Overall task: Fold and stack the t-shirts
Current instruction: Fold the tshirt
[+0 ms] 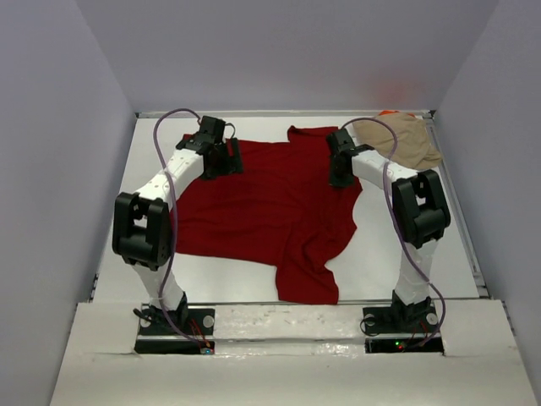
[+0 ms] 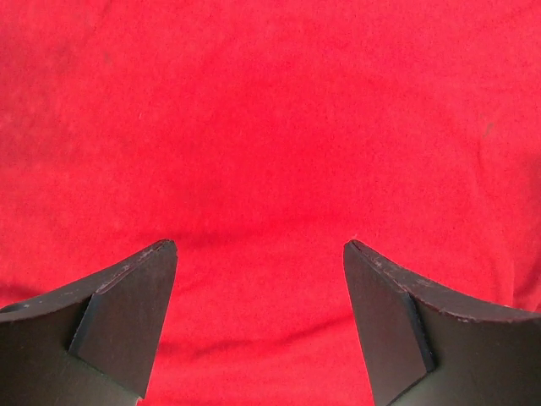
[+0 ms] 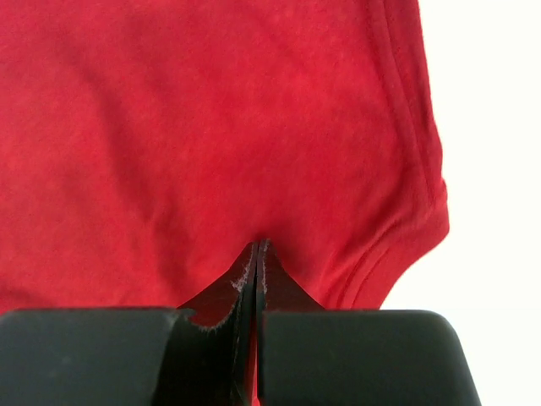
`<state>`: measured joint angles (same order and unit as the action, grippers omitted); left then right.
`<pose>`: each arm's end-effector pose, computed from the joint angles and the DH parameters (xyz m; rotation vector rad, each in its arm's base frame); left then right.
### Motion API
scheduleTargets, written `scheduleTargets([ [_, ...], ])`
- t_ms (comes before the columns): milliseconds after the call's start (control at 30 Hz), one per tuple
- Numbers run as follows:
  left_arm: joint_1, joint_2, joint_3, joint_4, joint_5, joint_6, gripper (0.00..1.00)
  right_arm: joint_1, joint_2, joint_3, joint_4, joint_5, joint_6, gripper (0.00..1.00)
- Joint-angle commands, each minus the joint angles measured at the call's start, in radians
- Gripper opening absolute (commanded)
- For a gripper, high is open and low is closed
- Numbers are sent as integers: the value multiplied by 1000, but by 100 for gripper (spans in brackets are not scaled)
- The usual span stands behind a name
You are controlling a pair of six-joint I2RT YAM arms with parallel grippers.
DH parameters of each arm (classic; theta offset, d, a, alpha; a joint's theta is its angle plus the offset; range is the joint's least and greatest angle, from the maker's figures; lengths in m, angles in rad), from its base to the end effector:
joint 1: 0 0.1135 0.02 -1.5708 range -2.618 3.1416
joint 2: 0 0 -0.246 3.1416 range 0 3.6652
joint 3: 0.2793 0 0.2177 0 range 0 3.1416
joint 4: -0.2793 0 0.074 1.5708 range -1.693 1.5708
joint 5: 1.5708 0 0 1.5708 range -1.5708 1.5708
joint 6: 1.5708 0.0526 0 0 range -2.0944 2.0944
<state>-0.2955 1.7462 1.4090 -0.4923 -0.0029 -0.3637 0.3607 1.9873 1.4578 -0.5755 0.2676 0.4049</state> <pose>0.3499 -0.1064 0.2497 -0.0839 2.4209 -0.3014 0.3665 0.1234 0.1731 0.1411 2.6086 -0.0947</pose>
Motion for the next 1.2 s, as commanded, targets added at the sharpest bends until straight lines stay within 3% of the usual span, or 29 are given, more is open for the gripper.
scheduleTargets([
  [0, -2, 64, 106, -37, -2, -11, 89, -63, 38, 78, -18, -114, -60, 0],
  [233, -4, 217, 327, -118, 43, -34, 89, -135, 153, 271, -98, -231, -109, 0],
  [533, 4, 423, 616, -213, 14, -41, 89, -135, 203, 407, -133, -288, -155, 0],
  [767, 13, 463, 640, -212, 17, -52, 88, -135, 215, 385, -147, -298, -161, 0],
  [900, 22, 457, 610, -204, 27, -44, 77, -144, 191, 345, -115, -359, -140, 0],
  [933, 24, 454, 590, -201, 14, -43, 62, -158, 168, 311, -74, -398, -132, 0],
  [1033, 36, 431, 544, -183, -17, -46, 45, -207, 139, 273, -23, -461, -115, 0],
  [1167, 56, 429, 536, -178, -17, -49, 44, -245, 143, 282, -21, -499, -133, 0],
])
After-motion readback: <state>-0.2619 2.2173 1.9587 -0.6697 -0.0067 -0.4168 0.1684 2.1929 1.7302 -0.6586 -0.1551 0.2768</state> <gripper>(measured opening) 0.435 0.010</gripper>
